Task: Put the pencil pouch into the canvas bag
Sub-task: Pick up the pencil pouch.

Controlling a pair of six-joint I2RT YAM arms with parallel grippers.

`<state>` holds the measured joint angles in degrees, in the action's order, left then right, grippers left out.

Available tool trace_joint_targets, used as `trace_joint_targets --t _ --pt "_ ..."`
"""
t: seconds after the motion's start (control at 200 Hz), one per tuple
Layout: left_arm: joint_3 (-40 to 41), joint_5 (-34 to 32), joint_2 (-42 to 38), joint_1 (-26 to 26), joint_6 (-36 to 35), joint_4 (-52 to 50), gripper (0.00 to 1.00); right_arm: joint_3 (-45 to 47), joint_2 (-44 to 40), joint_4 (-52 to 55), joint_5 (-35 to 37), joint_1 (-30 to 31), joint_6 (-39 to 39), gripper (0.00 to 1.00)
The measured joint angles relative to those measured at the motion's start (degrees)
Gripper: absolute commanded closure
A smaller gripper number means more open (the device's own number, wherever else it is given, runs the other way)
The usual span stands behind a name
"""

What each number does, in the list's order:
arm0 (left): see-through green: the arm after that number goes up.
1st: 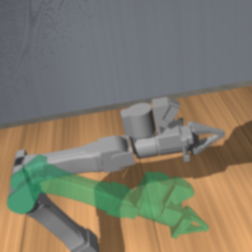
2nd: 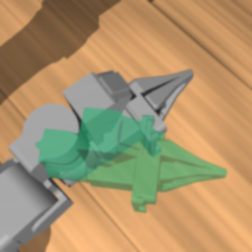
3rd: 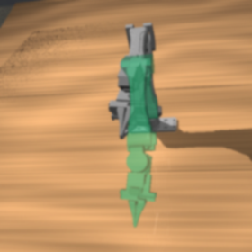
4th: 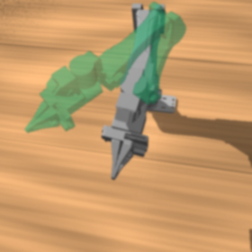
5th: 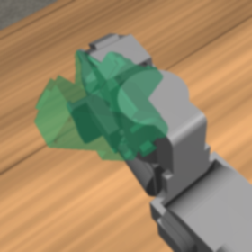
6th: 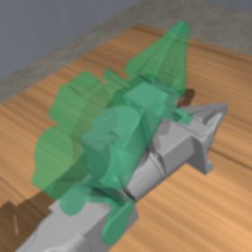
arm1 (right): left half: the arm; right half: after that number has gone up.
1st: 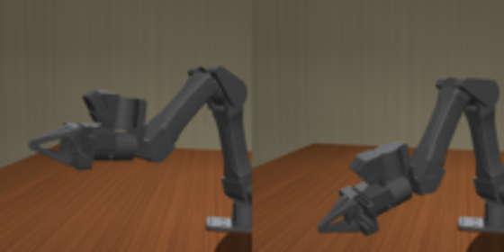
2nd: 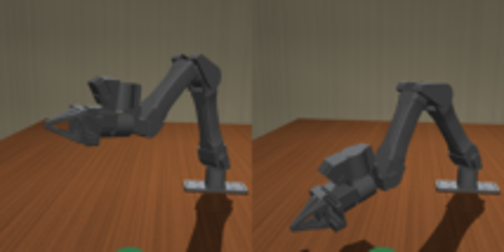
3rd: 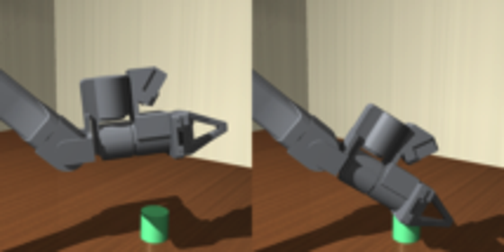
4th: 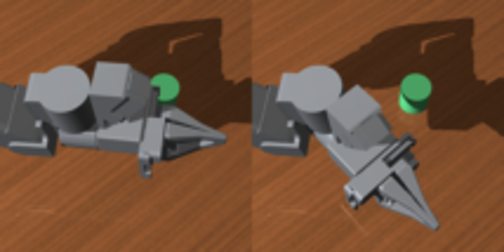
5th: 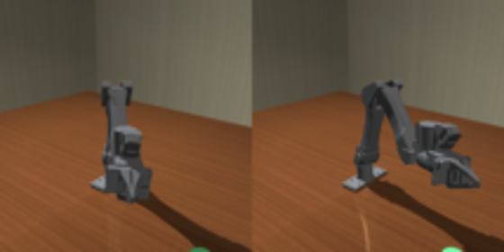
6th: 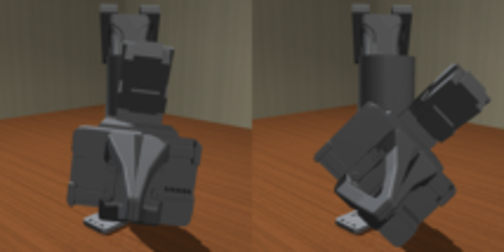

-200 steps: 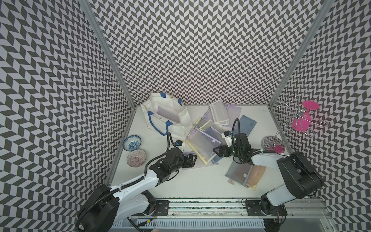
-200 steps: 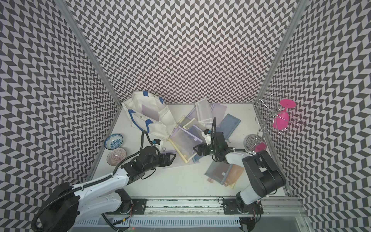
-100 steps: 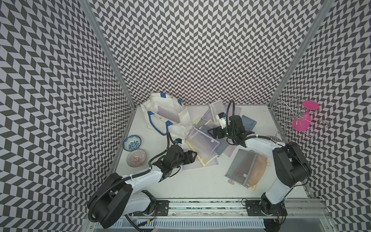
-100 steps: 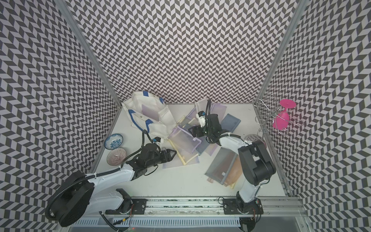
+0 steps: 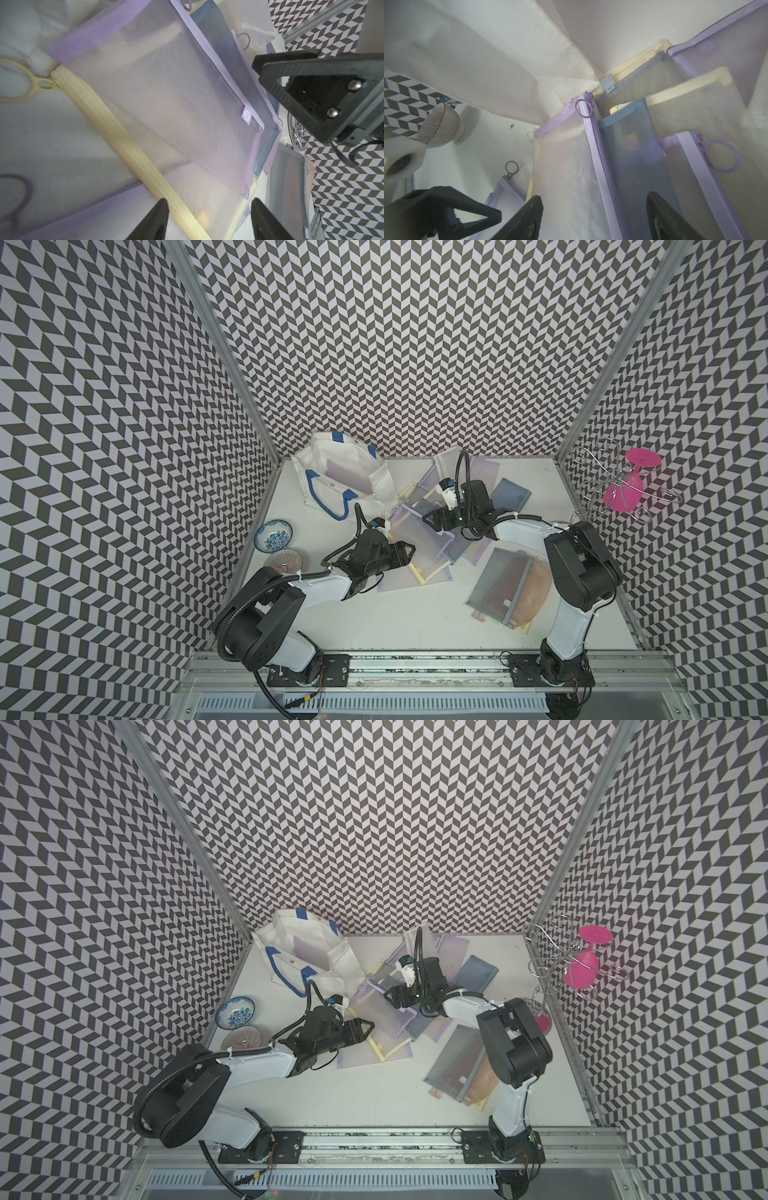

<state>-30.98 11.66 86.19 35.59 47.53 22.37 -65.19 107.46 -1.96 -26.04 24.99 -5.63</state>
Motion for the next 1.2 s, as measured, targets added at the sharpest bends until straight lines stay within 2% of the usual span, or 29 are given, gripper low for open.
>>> trace_joint_targets --t 0.15,0.28,0.386,0.456,0.646,0.746,1.061,1.147,1.202 --pt "-2.7 0.2 5.9 0.0 0.6 1.0 0.36 -1.3 3.3 0.3 -1.0 0.1 0.3 0.23" --pt "-4.5 0.7 9.5 0.0 1.4 2.5 0.35 -1.3 4.8 0.3 -1.9 0.0 0.4 0.33" --pt "-4.7 1.5 11.6 -0.1 2.4 5.4 0.33 -0.6 5.1 -0.3 -3.0 -0.1 0.0 0.35" --pt "-4.7 2.0 12.7 -0.2 3.2 7.5 0.33 1.7 4.7 -2.8 -4.0 -0.1 -0.5 0.37" --pt "-4.7 2.2 14.1 -0.8 4.6 10.8 0.36 11.0 1.0 -8.1 -6.1 0.0 -2.4 0.55" --pt "-4.7 2.2 14.7 -1.2 5.3 12.8 0.40 14.9 -1.1 -9.8 -6.4 0.6 -3.3 0.57" --pt "-6.9 2.9 18.1 -1.4 5.6 16.6 0.67 20.9 -5.2 -11.9 -6.6 1.2 -4.6 0.63" --pt "-6.9 3.3 18.2 -1.0 5.2 17.8 0.83 21.4 -5.4 -12.3 -6.6 1.2 -4.7 0.62" --pt "-7.0 3.8 18.2 -0.5 4.2 18.8 0.95 21.8 -5.9 -12.3 -6.6 1.2 -4.7 0.56"
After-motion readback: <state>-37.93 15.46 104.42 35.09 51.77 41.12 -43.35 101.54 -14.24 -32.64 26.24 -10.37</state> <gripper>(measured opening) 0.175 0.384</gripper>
